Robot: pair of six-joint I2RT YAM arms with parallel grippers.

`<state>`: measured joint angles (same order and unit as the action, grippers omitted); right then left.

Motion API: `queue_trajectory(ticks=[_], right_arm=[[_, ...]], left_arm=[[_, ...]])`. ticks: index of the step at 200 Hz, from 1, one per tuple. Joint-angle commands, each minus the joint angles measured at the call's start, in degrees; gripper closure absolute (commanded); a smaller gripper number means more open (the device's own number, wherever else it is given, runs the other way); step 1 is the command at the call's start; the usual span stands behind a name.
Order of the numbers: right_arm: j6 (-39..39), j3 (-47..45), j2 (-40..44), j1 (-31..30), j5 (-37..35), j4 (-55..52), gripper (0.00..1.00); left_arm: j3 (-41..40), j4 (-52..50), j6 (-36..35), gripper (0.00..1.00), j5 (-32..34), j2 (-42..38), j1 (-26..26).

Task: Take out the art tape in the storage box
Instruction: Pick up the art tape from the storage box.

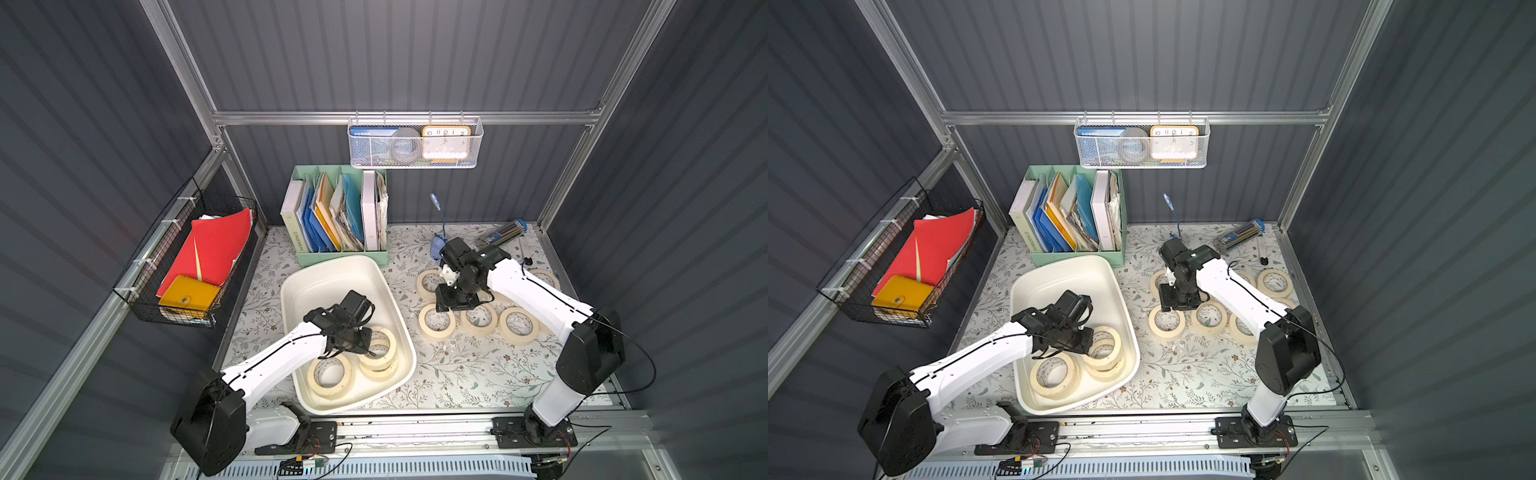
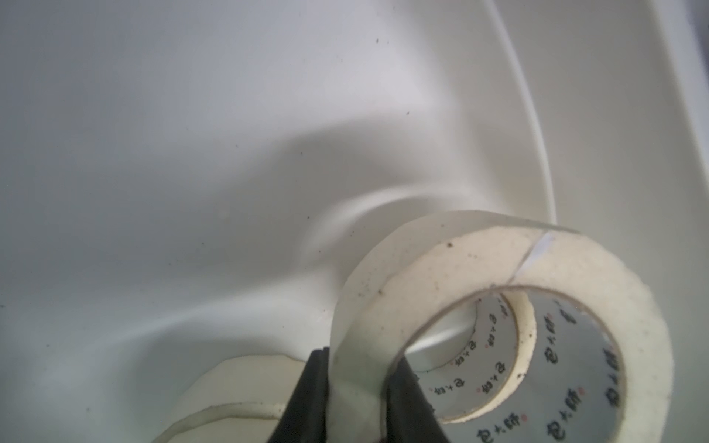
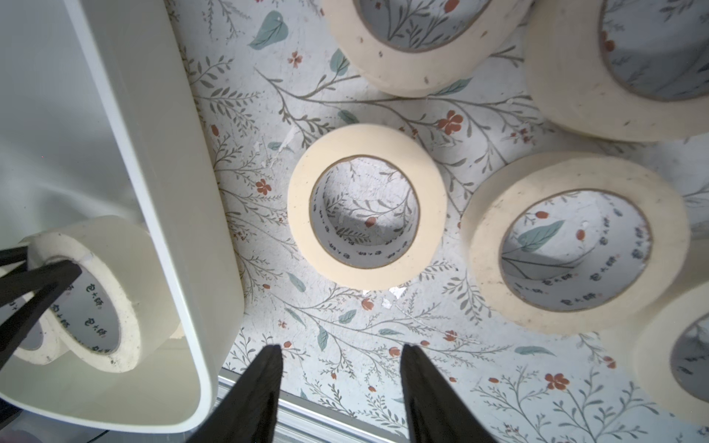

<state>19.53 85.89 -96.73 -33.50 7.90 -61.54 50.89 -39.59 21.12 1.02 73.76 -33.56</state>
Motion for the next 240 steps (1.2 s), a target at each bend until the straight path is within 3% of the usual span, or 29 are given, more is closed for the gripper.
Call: queue_trajectory(ticks=[1, 56, 171, 193, 205, 217, 225, 231, 240], right_arm=[[2.52, 3.37, 1.54, -4.24, -1.11, -2.40, 0.44], [5.54, 7.42, 0.04, -9.86, 0.54, -0.38, 0.43], [7.18, 12.11, -10.66, -10.47, 2.23, 8.38, 0.42], [7.79, 12.29, -11.50, -10.45, 1.79, 9.59, 0.54], [8.23, 11.96, -11.34, -10.47, 1.43, 10.25, 0.71], [8.47, 11.59, -11.03, -10.45, 0.28, 10.24, 0.90], [8.58, 11.53, -10.70, -10.37, -0.68, 9.83, 1.00], [8.64, 11.51, -10.42, -10.28, -1.49, 9.28, 1.00], [8.67, 11.33, -9.87, -10.11, -2.81, 8.32, 1.00]], left_arm=[[6.89, -0.44, -1.93, 0.81, 3.28, 1.55, -0.22], [13.20, 2.19, -3.75, 0.81, 2.47, 6.49, -0.22], [15.77, 3.50, -3.20, 0.82, 0.07, 6.23, -0.36], [15.50, 3.93, -2.93, 0.82, -0.38, 5.54, -0.35], [15.42, 4.28, -2.88, 0.81, -0.70, 5.11, -0.36], [14.70, 5.20, -3.06, 0.70, -1.36, 4.42, -0.36], [14.25, 5.96, -3.41, 0.50, -1.87, 3.76, -0.36], [13.73, 6.64, -3.52, 0.38, -2.23, 3.24, -0.36], [13.15, 7.60, -3.74, 0.27, -2.57, 2.23, -0.34]])
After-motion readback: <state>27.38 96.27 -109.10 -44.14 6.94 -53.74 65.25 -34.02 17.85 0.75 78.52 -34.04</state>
